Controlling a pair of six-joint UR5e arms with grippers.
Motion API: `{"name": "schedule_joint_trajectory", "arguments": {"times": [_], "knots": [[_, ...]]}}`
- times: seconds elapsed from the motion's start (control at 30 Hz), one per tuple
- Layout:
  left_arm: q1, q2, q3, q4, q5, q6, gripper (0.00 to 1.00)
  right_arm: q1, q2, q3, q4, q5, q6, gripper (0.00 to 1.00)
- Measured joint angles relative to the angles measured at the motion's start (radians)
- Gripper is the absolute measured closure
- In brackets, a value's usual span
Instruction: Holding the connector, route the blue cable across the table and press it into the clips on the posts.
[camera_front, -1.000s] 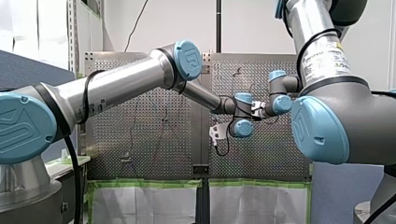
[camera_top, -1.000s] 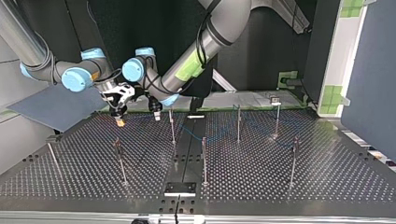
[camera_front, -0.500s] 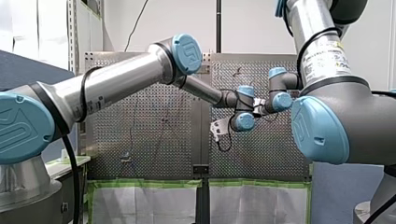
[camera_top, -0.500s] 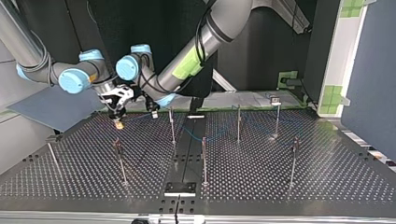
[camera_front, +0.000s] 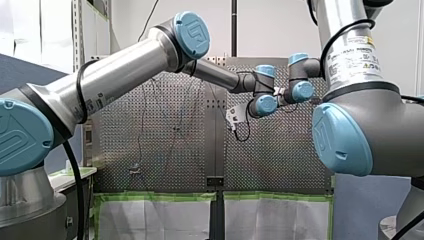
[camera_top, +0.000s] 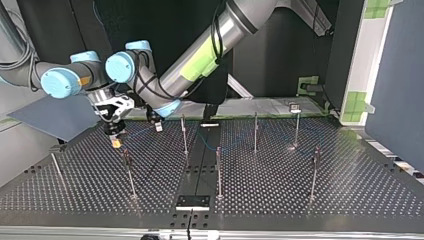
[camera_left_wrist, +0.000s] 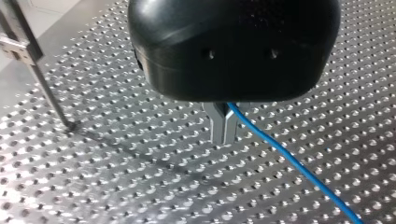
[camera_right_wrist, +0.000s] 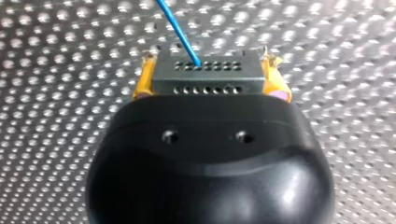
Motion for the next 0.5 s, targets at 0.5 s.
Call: {"name": "schedule_joint_trajectory", "arguments": {"times": [0.5], "knots": [[-0.01, 0.073, -0.046, 0.003, -0.063, 0.022, 0.98, 0.002, -0.099, -0.018, 0.044, -0.007, 0.027, 1.0]]}}
